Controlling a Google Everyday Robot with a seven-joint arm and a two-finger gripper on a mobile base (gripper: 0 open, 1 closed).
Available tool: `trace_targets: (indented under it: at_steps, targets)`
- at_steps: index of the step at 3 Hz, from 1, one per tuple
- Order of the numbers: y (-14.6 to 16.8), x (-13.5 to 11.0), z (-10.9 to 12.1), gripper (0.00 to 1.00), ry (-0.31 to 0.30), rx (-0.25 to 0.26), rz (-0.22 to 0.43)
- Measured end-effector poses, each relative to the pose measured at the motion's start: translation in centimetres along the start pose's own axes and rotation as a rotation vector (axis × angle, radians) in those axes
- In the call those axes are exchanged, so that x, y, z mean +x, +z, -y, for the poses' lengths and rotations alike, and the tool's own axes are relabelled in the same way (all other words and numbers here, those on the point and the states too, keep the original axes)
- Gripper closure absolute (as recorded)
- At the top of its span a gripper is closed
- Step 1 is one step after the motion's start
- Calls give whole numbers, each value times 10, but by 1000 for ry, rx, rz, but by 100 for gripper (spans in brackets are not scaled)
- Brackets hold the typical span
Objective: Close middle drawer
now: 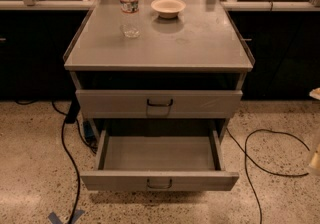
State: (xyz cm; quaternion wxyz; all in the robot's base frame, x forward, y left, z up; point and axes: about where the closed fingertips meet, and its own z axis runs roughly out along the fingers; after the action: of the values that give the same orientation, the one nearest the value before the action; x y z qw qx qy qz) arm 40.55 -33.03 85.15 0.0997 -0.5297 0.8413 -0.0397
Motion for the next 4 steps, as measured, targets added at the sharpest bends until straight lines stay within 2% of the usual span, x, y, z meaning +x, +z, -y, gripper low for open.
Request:
trace_targets:
  at_steps: [2,3,4]
  targets:
    - [52,19,-19,0,20,-116,-95]
    - [52,19,-19,0,20,-116,-95]
    - [62,26,-25,0,23,-138,-108]
